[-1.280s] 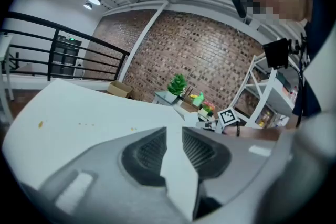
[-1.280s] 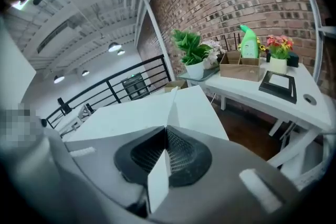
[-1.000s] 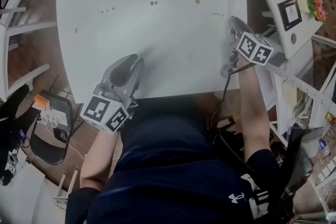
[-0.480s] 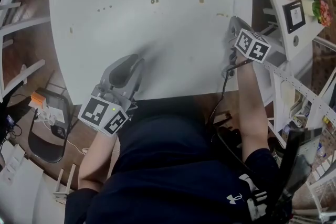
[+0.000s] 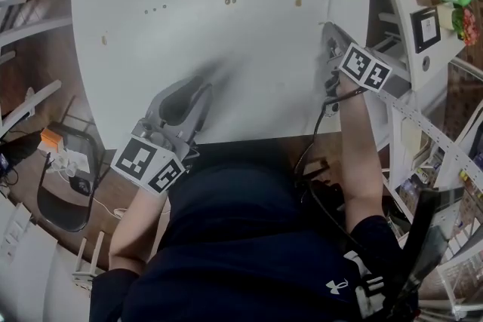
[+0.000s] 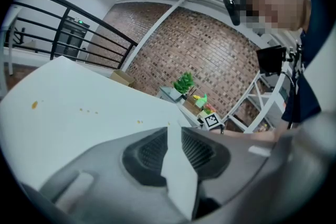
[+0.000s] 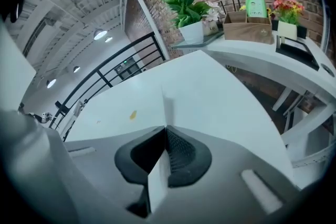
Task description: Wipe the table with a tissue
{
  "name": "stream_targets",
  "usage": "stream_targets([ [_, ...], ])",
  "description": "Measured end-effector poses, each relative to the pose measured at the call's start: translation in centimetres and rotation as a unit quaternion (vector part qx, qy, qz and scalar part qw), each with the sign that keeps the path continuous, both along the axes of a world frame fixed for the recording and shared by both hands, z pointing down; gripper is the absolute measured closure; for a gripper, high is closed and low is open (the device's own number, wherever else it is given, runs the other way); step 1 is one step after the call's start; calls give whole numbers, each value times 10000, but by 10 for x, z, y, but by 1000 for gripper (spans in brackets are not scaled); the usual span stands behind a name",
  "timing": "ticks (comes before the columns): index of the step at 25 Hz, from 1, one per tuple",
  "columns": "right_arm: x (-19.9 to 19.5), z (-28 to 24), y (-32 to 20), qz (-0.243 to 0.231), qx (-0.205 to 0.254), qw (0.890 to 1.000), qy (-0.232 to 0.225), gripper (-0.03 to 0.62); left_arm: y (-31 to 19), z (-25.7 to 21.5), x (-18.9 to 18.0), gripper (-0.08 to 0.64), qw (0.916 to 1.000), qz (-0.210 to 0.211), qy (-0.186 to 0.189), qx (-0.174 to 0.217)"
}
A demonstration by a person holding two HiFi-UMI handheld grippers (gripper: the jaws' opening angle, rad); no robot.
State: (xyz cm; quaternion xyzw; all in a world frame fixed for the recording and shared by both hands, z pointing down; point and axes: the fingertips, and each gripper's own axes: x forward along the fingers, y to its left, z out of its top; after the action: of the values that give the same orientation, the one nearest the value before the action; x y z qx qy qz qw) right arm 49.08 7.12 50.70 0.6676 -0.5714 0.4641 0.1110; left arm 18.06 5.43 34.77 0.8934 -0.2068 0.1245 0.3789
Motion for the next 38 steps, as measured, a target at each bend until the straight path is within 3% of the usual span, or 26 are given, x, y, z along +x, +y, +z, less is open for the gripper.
stream_targets([
  [19, -30, 1, -13, -104, -148, 9995, -268, 581, -13, 4, -14, 479, 9999, -49, 60, -94],
  [29, -45, -19, -35, -120, 235, 9978, -600, 581, -14, 4, -16, 479, 9999, -96, 70, -115],
  [35, -34, -27, -36, 68, 321, 9972, -678, 581, -16, 5, -19, 479, 9998, -154, 78, -117],
  [38, -28, -43, -32, 372, 554, 9923, -1043, 581, -16, 4, -19, 479, 9998, -157, 96, -110],
])
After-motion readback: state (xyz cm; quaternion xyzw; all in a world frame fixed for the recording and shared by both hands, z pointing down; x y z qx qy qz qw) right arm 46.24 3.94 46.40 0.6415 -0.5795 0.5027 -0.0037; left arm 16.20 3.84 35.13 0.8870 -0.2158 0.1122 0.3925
